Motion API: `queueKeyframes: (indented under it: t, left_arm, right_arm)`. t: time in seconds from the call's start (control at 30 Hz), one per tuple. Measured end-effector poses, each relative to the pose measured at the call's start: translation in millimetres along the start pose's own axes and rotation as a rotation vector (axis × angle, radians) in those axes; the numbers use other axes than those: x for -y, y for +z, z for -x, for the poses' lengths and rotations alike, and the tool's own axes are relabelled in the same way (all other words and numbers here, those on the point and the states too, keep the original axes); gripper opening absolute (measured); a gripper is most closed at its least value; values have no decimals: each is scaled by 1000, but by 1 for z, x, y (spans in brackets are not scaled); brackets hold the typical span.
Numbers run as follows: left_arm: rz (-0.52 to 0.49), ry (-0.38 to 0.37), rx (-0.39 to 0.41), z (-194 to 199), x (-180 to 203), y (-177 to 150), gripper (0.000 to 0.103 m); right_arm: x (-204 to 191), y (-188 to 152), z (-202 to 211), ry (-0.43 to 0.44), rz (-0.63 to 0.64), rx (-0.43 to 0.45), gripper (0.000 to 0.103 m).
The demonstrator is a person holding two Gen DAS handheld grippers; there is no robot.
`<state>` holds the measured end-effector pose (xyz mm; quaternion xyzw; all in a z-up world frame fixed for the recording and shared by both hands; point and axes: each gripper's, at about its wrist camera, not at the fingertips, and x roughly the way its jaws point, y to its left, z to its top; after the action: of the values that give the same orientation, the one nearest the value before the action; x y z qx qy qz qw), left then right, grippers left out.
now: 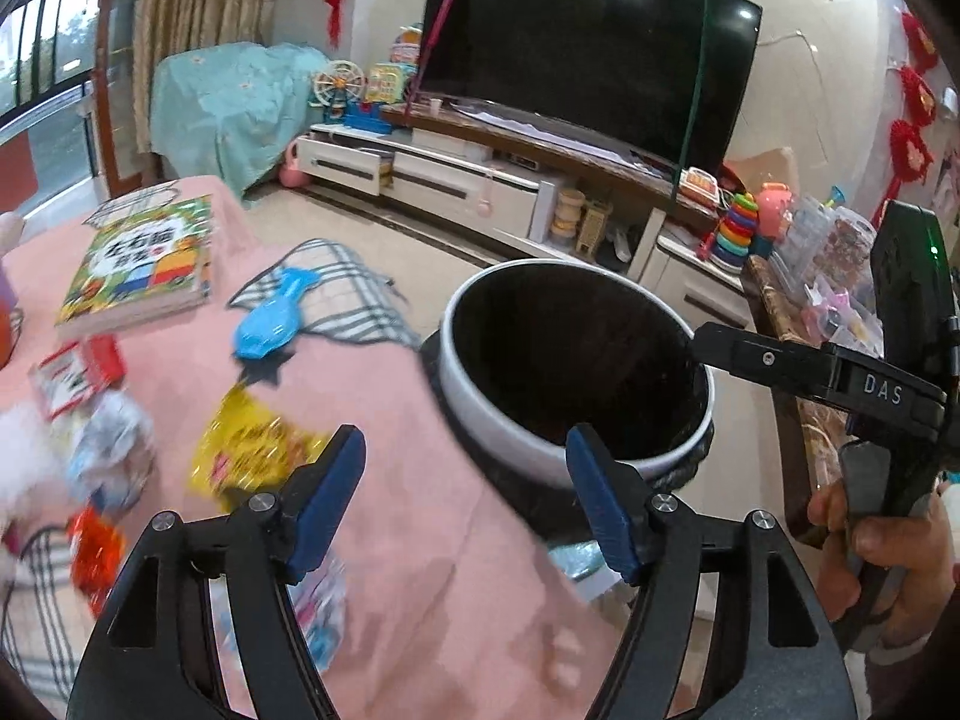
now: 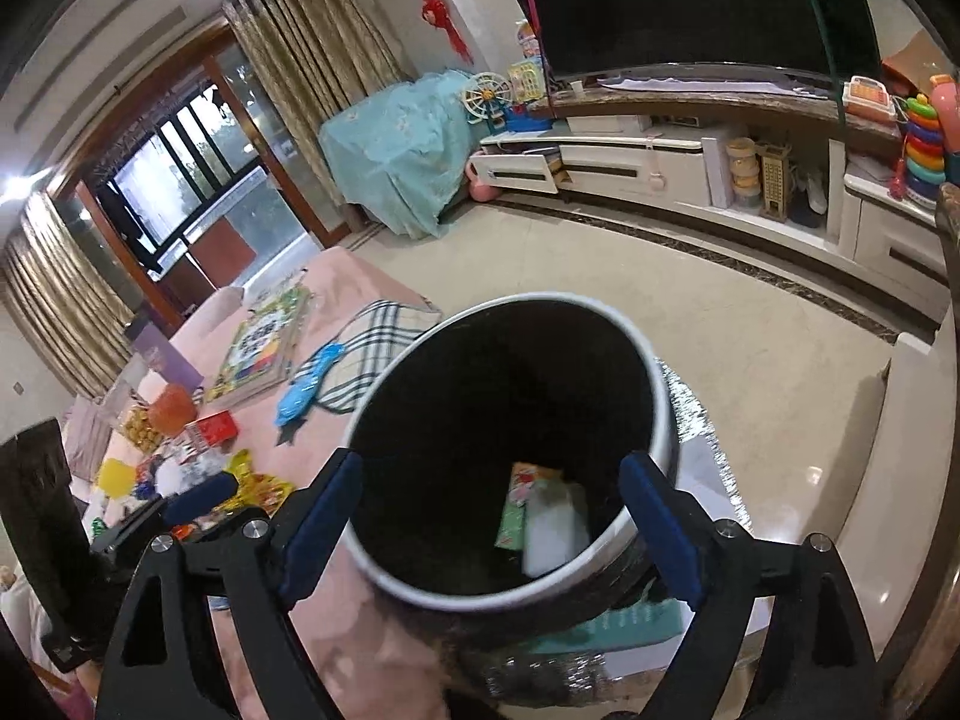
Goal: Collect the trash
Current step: 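Grasp the crumpled blue wrapper with the right tool while the left tool grasps the orange snack bag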
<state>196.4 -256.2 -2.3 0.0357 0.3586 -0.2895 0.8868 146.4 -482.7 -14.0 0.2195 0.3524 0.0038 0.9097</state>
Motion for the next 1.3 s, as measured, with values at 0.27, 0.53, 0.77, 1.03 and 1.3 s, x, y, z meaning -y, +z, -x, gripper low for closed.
queueKeyframes:
  t: [0.27,0.53,0.77,1.03,1.3]
  left_arm:
    - [69,57,15,31,-34,-27,72]
    - [141,114,22,61,-78,-57,73]
    - [187,184,4,78,-116,-87,73]
    - [278,189,-30,83,-154,-107,73]
    - [278,168,-54,71,-163,-101,72]
  right_arm:
    - [-26,-29,2,40,-7,4,92]
    - [-65,-54,3,73,38,-8,97]
    - [-104,-81,-9,102,104,-40,98]
    - [-138,-101,-24,138,165,-37,97]
    - [-149,-102,-46,175,152,-85,84]
